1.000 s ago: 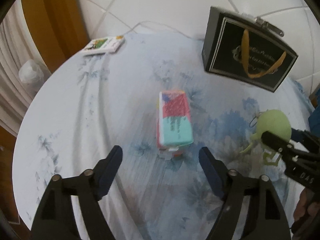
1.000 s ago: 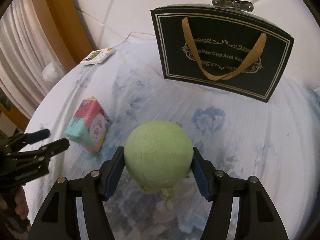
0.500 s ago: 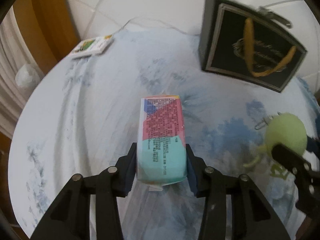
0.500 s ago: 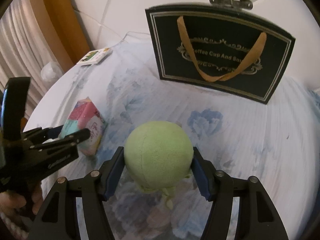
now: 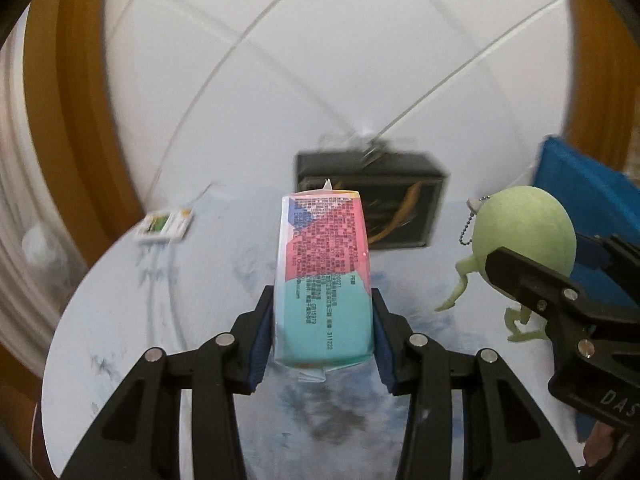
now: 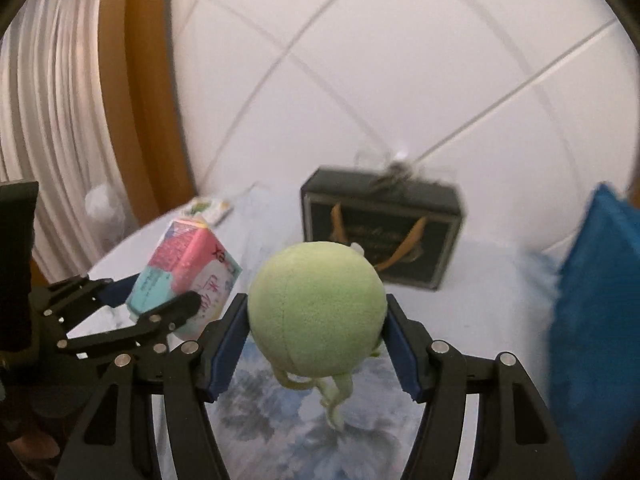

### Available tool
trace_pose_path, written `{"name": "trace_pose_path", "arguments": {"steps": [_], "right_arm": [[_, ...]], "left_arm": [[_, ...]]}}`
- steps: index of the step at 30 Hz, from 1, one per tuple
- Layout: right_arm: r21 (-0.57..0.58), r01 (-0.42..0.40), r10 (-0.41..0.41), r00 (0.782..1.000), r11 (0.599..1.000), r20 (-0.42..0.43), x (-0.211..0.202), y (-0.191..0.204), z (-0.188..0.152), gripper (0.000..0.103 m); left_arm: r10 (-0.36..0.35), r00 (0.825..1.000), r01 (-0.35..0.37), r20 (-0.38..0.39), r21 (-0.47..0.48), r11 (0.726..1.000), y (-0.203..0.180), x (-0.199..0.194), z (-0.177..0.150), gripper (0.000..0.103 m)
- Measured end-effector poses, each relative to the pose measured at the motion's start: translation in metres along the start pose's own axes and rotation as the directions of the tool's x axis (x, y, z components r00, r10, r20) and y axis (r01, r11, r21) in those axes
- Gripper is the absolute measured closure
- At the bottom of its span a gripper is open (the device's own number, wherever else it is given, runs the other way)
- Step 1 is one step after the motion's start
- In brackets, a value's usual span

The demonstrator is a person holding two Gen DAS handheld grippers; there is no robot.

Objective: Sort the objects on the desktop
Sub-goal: 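Carry the Kotex pack and green plush with both tools over the blue bin, then open both tools to drop the Kotex pack and green plush into the bin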

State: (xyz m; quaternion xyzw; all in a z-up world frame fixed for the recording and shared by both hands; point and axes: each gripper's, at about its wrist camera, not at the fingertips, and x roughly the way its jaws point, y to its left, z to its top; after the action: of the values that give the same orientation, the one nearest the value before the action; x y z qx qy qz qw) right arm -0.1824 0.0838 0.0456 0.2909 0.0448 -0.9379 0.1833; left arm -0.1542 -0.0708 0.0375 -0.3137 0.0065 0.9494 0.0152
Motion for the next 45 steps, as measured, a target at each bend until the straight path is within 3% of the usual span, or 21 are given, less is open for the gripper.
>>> {"name": "trace_pose_path", "arguments": {"steps": [4, 8, 17, 25, 27, 31, 33, 38, 45], "right_arm": [[0.035, 0.076, -0.078, 0.994, 0.997, 0.081, -0.069, -0.005, -0.003, 0.038], [0.069, 0.167, -0.177, 0.967, 0.984, 0.183, -0.142, -0.017, -0.008, 0.038], [0.195, 0.368, -0.411, 0.868, 0.909, 0.278, -0.272, -0.075, -0.033, 0.038], [0.312, 0.496, -0.576, 0.773, 0.810, 0.268, -0.363, -0.159, -0.072, 0.037], [0.334, 0.512, -0.598, 0.761, 0.791, 0.252, -0.376, -0.179, -0.083, 0.037], [0.363, 0.525, -0.618, 0.756, 0.770, 0.217, -0.397, -0.224, -0.108, 0.037], [0.367, 0.525, -0.617, 0.760, 0.768, 0.205, -0.402, -0.243, -0.118, 0.037], [0.365, 0.513, -0.597, 0.784, 0.777, 0.168, -0.410, -0.291, -0.138, 0.037], [0.354, 0.482, -0.550, 0.826, 0.802, 0.122, -0.395, -0.324, -0.152, 0.037]], "left_arm": [[-0.083, 0.993, 0.078, 0.084, 0.065, 0.995, -0.038, -0.048, 0.007, 0.060], [-0.170, 0.974, 0.150, 0.147, 0.139, 0.979, -0.081, -0.083, 0.013, 0.060], [-0.355, 0.916, 0.297, 0.186, 0.279, 0.913, -0.197, -0.134, 0.020, 0.060], [-0.461, 0.869, 0.385, 0.181, 0.338, 0.859, -0.303, -0.172, 0.028, 0.060], [-0.480, 0.861, 0.402, 0.171, 0.350, 0.846, -0.336, -0.180, 0.027, 0.060], [-0.486, 0.865, 0.417, 0.125, 0.358, 0.835, -0.389, -0.180, 0.019, 0.060], [-0.469, 0.876, 0.403, 0.107, 0.370, 0.837, -0.414, -0.178, 0.013, 0.060], [-0.427, 0.902, 0.377, 0.064, 0.367, 0.850, -0.452, -0.168, 0.007, 0.060], [-0.371, 0.928, 0.335, 0.032, 0.362, 0.870, -0.477, -0.159, 0.002, 0.060]]}}
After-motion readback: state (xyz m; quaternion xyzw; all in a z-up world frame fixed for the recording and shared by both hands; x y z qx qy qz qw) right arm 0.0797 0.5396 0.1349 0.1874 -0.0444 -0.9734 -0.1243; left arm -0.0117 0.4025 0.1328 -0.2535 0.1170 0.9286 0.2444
